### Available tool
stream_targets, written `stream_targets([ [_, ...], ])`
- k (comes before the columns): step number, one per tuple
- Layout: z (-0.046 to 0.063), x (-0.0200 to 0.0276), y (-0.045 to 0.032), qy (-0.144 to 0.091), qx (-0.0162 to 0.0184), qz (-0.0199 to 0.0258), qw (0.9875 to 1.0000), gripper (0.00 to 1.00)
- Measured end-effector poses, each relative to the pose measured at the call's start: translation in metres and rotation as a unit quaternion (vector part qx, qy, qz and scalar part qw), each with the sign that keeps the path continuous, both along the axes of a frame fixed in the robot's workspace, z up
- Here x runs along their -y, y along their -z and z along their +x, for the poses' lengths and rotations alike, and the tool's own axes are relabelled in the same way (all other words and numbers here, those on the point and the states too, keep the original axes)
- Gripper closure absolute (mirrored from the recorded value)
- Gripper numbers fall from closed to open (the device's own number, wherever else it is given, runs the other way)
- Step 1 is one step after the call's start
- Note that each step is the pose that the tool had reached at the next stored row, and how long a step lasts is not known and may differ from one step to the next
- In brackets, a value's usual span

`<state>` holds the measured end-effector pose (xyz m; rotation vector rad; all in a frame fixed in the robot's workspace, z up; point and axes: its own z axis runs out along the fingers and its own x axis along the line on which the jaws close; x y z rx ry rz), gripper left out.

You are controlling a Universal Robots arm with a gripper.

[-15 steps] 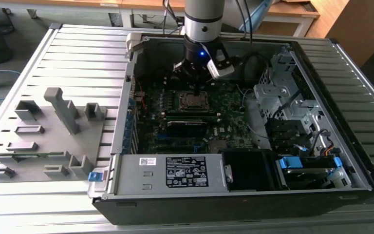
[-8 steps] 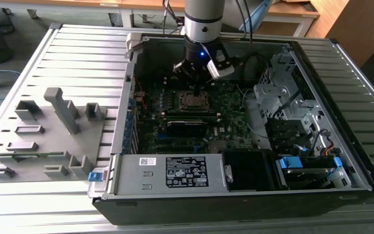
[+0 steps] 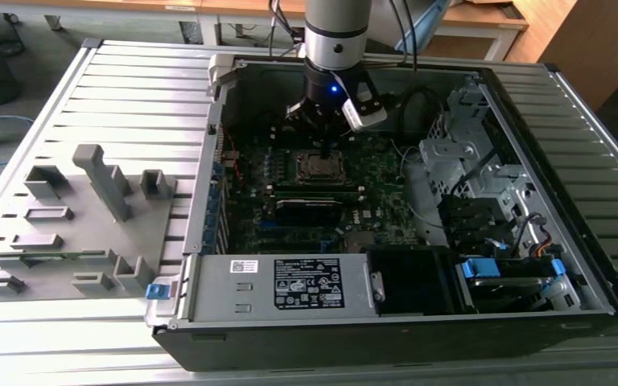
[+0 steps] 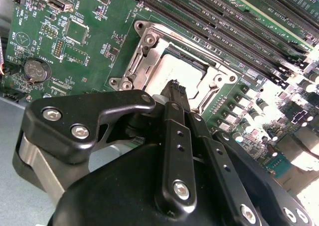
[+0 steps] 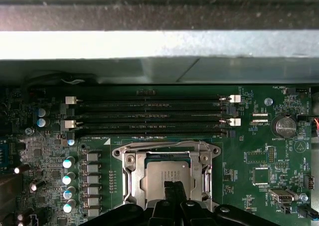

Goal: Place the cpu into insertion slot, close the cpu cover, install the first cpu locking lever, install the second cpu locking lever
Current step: 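Install the second cpu locking lever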

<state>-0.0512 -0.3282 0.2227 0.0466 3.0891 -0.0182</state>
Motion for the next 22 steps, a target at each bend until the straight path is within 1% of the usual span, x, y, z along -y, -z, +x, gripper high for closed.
stream_targets([
  [2,0.000,0.0000,-0.0015,0.000,0.0000,0.0000,1.0000,0.89],
  [7,0.000,0.0000,-0.0089,0.000,0.0000,0.0001,1.0000,0.89],
  [9,0.000,0.0000,-0.0102,0.000,0.0000,0.0000,1.0000,0.89],
  [16,0.000,0.0001,-0.0104,0.000,0.0000,0.0000,1.0000,0.89],
  [22,0.000,0.0032,-0.0104,0.000,0.0000,0.0000,1.0000,0.89],
])
